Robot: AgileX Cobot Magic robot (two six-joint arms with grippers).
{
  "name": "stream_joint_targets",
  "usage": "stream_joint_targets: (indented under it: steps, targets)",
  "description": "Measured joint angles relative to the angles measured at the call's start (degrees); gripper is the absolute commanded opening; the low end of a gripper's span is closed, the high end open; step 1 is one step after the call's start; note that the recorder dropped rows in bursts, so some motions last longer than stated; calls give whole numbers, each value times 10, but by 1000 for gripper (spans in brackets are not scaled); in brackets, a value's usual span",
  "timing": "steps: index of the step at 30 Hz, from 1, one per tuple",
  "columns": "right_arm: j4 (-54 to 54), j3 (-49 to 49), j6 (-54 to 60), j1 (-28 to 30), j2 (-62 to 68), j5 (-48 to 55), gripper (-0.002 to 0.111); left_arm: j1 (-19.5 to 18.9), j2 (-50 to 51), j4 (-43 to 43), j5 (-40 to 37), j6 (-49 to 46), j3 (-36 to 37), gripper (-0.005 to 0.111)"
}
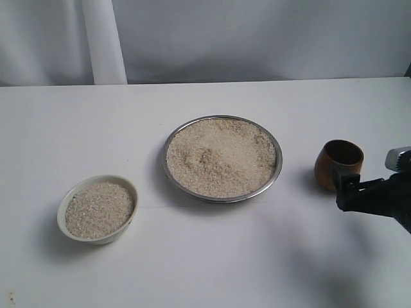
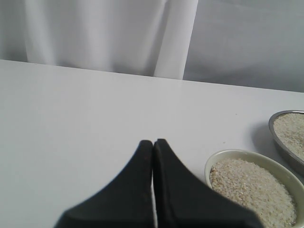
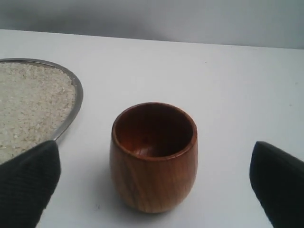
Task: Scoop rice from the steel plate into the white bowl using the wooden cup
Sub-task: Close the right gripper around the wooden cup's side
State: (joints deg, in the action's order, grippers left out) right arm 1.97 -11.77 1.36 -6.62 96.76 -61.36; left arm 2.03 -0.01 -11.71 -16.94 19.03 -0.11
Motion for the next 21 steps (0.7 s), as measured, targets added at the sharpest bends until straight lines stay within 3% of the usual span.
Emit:
stream_joint_targets:
  steps: [11, 21]
  targets:
    - [4, -19, 10, 0, 147, -71, 105, 0, 0, 0, 0, 0, 0, 0]
    - [15, -67, 25, 0, 162, -77, 105, 0, 0, 0, 0, 0, 0, 0]
